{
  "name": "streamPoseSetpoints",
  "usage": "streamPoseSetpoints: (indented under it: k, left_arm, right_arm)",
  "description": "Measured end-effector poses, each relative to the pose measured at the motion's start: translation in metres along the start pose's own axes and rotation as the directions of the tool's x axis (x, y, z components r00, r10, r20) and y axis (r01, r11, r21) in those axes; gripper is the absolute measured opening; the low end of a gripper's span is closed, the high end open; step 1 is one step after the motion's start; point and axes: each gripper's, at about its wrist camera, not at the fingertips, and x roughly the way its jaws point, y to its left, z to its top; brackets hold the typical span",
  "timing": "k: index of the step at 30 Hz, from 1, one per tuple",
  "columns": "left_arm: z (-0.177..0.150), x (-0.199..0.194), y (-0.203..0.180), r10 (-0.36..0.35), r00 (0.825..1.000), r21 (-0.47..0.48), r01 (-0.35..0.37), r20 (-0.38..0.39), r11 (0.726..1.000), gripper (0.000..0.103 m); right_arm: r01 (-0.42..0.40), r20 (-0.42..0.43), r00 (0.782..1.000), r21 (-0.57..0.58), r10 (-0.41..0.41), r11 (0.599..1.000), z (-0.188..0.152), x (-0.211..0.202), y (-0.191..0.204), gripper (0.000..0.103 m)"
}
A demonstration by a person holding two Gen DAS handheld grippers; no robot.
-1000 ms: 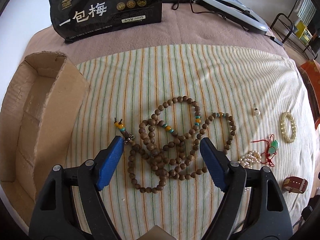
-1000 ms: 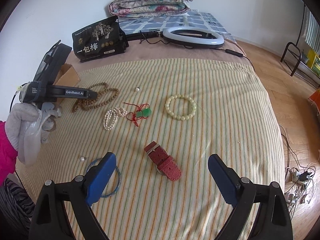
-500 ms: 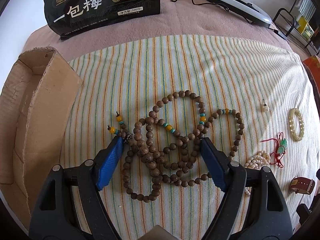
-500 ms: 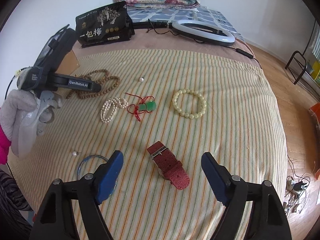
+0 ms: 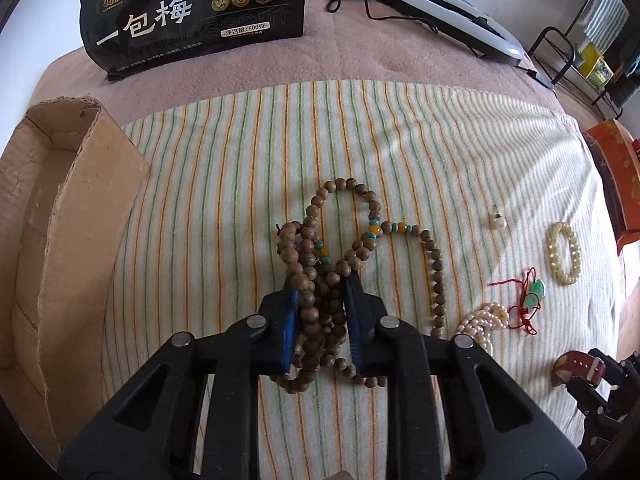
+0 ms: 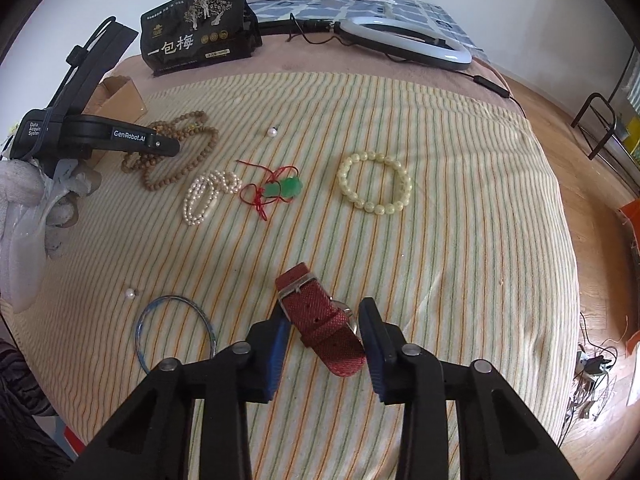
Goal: Organize jewelry
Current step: 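Close the left tool on the mala while the right tool grasps the red strap, then carry the mala with the left tool into the cardboard box and release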
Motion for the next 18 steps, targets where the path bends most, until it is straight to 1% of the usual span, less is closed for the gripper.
streamPoseSetpoints:
  k: [2, 3, 7, 11, 14, 18]
  left_arm:
    - [0.000, -0.003, 0.001, -0.015, 1.000, -0.004, 0.015, 0.001, 1.000, 0.015]
    - [-0.001, -0.005, 0.003, -0.020, 1.000, -0.003, 0.020, 0.005, 1.000, 0.013]
    - [-0.004, -0.018, -0.001, -0.048, 0.998, 0.017, 0.048, 0.029, 0.999, 0.011]
    - [-0.007, -0.035, -0.005, -0.071, 0.996, 0.020, 0.070, 0.060, 0.997, 0.011]
    - [-0.005, -0.051, -0.006, -0.094, 0.991, 0.024, 0.092, 0.091, 0.995, 0.011]
    - [-0.001, -0.072, -0.004, -0.140, 0.982, 0.010, 0.140, 0.128, 0.990, 0.011]
  right_arm:
    - [-0.002, 0.009, 1.000, -0.005, 0.002, 1.000, 0.001, -0.003, 0.002, 0.022]
    - [-0.002, 0.012, 1.000, -0.006, 0.002, 1.000, 0.001, -0.004, 0.002, 0.020]
    - [-0.007, 0.043, 0.999, -0.003, 0.007, 1.000, 0.005, -0.013, 0.002, 0.020]
    - [-0.008, 0.072, 0.997, 0.016, 0.007, 1.000, 0.008, -0.022, 0.001, 0.020]
    - [0.004, 0.093, 0.996, 0.027, -0.007, 1.000, 0.010, -0.029, 0.000, 0.020]
    - [0.007, 0.116, 0.993, 0.047, -0.012, 0.999, 0.011, -0.039, -0.001, 0.020]
